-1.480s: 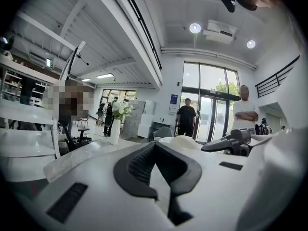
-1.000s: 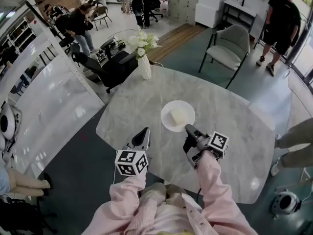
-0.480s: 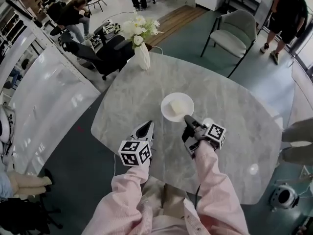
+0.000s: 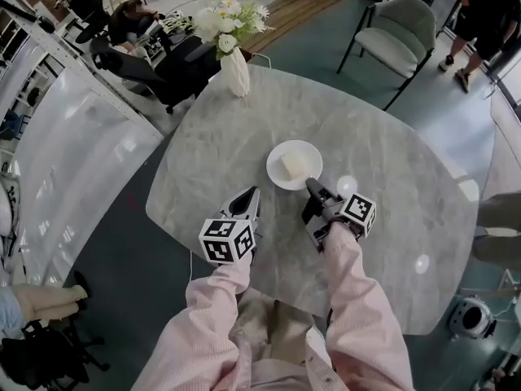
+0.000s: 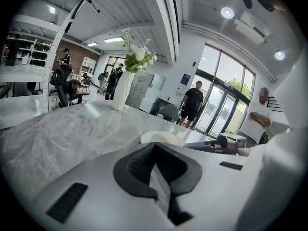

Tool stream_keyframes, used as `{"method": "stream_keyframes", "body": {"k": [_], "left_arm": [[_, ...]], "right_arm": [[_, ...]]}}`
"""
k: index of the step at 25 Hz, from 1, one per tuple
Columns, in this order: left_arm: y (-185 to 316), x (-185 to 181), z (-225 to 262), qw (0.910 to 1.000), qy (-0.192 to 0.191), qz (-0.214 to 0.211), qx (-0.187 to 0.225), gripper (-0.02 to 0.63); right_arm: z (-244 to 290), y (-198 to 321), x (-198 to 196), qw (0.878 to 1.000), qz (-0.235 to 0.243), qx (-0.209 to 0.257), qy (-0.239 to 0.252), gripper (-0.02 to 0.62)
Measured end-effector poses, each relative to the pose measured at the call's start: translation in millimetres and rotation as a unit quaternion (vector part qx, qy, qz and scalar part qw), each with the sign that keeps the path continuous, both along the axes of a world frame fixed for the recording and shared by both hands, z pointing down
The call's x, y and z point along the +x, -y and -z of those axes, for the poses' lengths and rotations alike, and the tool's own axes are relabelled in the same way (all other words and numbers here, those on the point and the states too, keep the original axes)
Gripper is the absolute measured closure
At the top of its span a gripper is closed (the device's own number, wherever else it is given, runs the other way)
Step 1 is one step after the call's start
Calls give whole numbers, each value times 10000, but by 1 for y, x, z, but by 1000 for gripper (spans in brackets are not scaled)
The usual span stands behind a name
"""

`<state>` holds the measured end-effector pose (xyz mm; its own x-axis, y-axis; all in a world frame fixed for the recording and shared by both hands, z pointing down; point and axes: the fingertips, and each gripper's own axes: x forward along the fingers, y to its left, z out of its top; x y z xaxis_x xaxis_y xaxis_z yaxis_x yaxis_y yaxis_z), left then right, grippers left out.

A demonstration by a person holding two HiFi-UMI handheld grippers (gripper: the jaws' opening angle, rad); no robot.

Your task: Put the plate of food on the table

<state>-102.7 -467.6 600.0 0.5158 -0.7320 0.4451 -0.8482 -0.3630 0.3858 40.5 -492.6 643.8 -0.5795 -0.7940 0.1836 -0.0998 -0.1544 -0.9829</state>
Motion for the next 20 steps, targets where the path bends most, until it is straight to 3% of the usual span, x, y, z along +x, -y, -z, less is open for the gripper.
{"method": "stream_keyframes", "body": {"k": [3,9,20], "left_arm": [[2,2,-2,10000,-23,-11,-24,607],[2,3,-5,10000,-43,-22,-60,607],[-4,2,-10,9999,-22,-1,-124,607]], "right_arm": [[-5,-3,-2,9997,-38,-242,-25,577],[-13,-4,-2,9996,-21,-253,-148,578],[-26,-7,-1,9964,-79,-671,-519,568]]}}
